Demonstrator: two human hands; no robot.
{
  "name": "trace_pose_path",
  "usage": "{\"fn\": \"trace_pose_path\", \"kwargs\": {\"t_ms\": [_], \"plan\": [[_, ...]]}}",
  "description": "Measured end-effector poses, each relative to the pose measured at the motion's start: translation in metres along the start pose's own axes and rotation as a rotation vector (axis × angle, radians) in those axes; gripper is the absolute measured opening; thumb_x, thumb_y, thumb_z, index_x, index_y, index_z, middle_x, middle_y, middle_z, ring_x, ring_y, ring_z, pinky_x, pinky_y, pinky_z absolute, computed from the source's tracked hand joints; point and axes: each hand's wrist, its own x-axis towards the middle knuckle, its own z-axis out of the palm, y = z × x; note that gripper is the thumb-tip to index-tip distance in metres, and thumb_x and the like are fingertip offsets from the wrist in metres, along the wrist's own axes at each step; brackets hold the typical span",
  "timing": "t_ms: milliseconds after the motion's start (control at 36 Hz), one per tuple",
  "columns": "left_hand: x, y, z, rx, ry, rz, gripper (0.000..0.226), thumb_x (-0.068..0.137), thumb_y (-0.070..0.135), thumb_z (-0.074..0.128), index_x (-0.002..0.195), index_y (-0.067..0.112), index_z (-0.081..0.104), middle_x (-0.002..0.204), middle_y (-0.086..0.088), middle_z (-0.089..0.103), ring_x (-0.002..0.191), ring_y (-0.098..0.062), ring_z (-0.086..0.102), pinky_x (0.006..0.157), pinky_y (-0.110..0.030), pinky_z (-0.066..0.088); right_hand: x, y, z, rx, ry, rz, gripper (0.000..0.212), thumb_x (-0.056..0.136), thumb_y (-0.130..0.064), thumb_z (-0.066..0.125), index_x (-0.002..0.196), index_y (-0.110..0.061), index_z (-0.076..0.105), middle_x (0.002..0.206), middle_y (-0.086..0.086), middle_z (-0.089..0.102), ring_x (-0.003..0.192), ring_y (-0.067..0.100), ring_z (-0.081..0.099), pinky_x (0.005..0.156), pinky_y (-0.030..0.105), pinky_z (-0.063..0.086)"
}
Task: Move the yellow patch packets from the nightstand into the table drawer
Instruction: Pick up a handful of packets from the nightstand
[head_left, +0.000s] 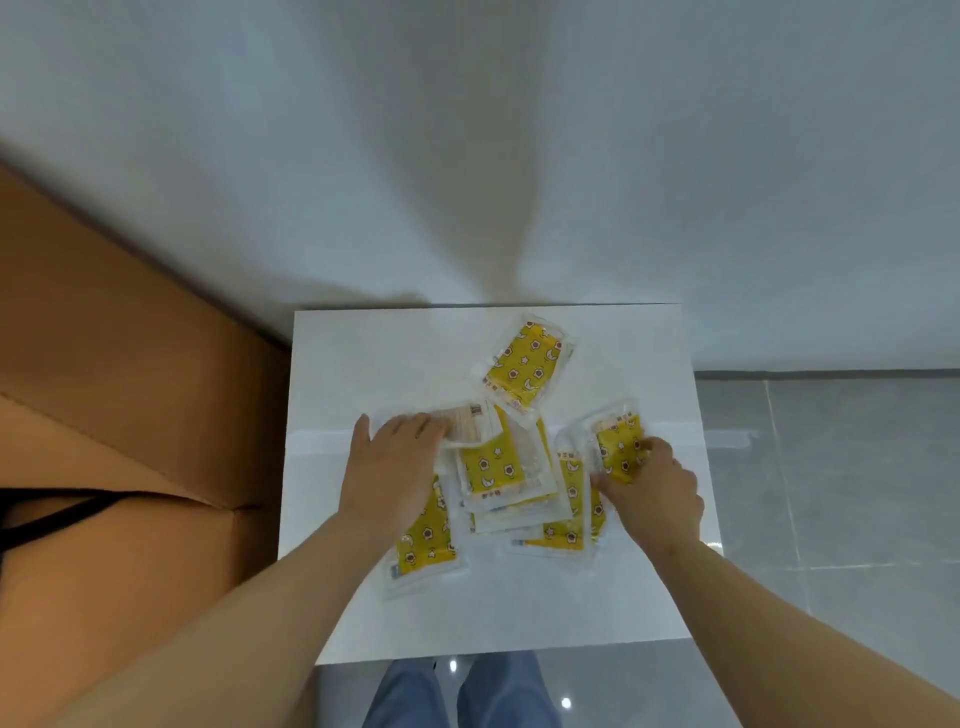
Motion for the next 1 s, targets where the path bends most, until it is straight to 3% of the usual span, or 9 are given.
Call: {"fn": "trace_pose_path", "kwargs": {"t_ms": [83,194,333,444,639,778,889,944,1000], "plan": [[-0.001,0.003,-0.019,-0.281,0.034,-0.135,0.036,0.101,0.012,0.03,0.132,0.018,0.046,0.113,-0.004,0.063,0.103,-0.024,0.058,0.09,-0.031,0.039,0.001,0.0,0.0,0.038,0.029,0.007,0.071,0.077,-0.039,0.072,0.134,-0.014,0.039,0.131,0.011,0.048,0.123,0.032,0.041,0.098,0.046,0.037],[-0.015,0.007,-0.026,-0.777,0.098,-0.403,0.028,0.101,0.016,0.031,0.075,0.013,0.042,0.068,-0.003,0.046,0.067,-0.02,0.042,0.056,-0.027,0.03,0.003,0.002,-0.006,0.038,0.039,0.006,0.073,0.073,-0.038,0.076,0.133,-0.016,0.041,0.143,0.01,0.032,0.131,0.034,0.029,0.101,0.05,0.034],[-0.036,0.01,0.004,-0.975,0.003,-0.728,0.021,0.1,0.02,0.033,0.098,0.011,0.052,0.096,-0.01,0.057,0.085,-0.022,0.052,0.071,-0.031,0.041,0.006,0.001,-0.006,0.06,0.002,0.008,0.084,0.074,-0.039,0.075,0.14,-0.019,0.027,0.136,0.016,0.038,0.127,0.035,0.035,0.099,0.049,0.035],[-0.043,0.015,0.027,-0.562,-0.217,-0.816,0.055,0.088,0.048,0.054,0.123,0.007,0.043,0.126,-0.017,0.044,0.117,-0.034,0.044,0.095,-0.041,0.04,0.009,0.004,-0.01,-0.056,-0.044,0.036,0.092,0.07,-0.051,0.074,0.139,-0.017,0.024,0.131,0.013,0.047,0.124,0.033,0.044,0.1,0.047,0.033],[-0.033,0.031,0.02,-0.631,-0.063,-0.938,0.075,0.075,0.043,0.073,0.129,0.007,0.037,0.139,-0.013,0.022,0.125,-0.035,0.029,0.099,-0.044,0.035,-0.002,0.026,-0.009,0.332,0.139,-0.006,0.029,0.092,-0.032,0.055,0.103,-0.007,0.043,0.086,0.005,0.053,0.089,0.033,0.058,0.082,0.041,0.043],[-0.033,0.033,0.024,-0.94,0.034,-0.958,0.085,0.072,0.023,0.08,0.138,0.018,0.027,0.131,-0.019,0.029,0.108,-0.039,0.049,0.09,-0.043,0.045,-0.024,0.02,0.006,0.849,0.132,0.113,0.015,0.093,-0.026,0.055,0.095,-0.011,0.058,0.093,0.006,0.062,0.085,0.025,0.058,0.066,0.029,0.046],[-0.035,0.028,0.023,-1.023,0.048,-0.898,0.071,0.076,0.018,0.076,0.13,0.015,0.03,0.117,-0.014,0.051,0.094,-0.03,0.052,0.084,-0.042,0.05,-0.033,0.009,0.028,0.532,0.002,0.152,0.028,0.085,-0.033,0.062,0.102,-0.01,0.062,0.142,0.01,0.039,0.118,0.037,0.046,0.1,0.042,0.038],[-0.035,0.027,0.019,-1.036,0.032,-0.875,0.06,0.08,0.018,0.073,0.127,0.014,0.036,0.109,-0.009,0.054,0.091,-0.027,0.051,0.081,-0.038,0.048,-0.039,0.0,0.033,0.56,-0.025,0.152,0.023,0.086,-0.027,0.062,0.104,-0.011,0.06,0.152,0.003,0.019,0.122,0.033,0.039,0.101,0.039,0.033],[-0.035,0.025,0.016,-1.03,-0.003,-0.854,0.044,0.081,0.021,0.071,0.118,0.011,0.047,0.106,-0.009,0.058,0.091,-0.025,0.053,0.076,-0.033,0.046,-0.039,-0.006,0.034,0.689,-0.027,0.146,0.014,0.085,-0.018,0.064,0.095,-0.009,0.06,0.147,0.005,0.022,0.105,0.024,0.044,0.09,0.033,0.041]]}}
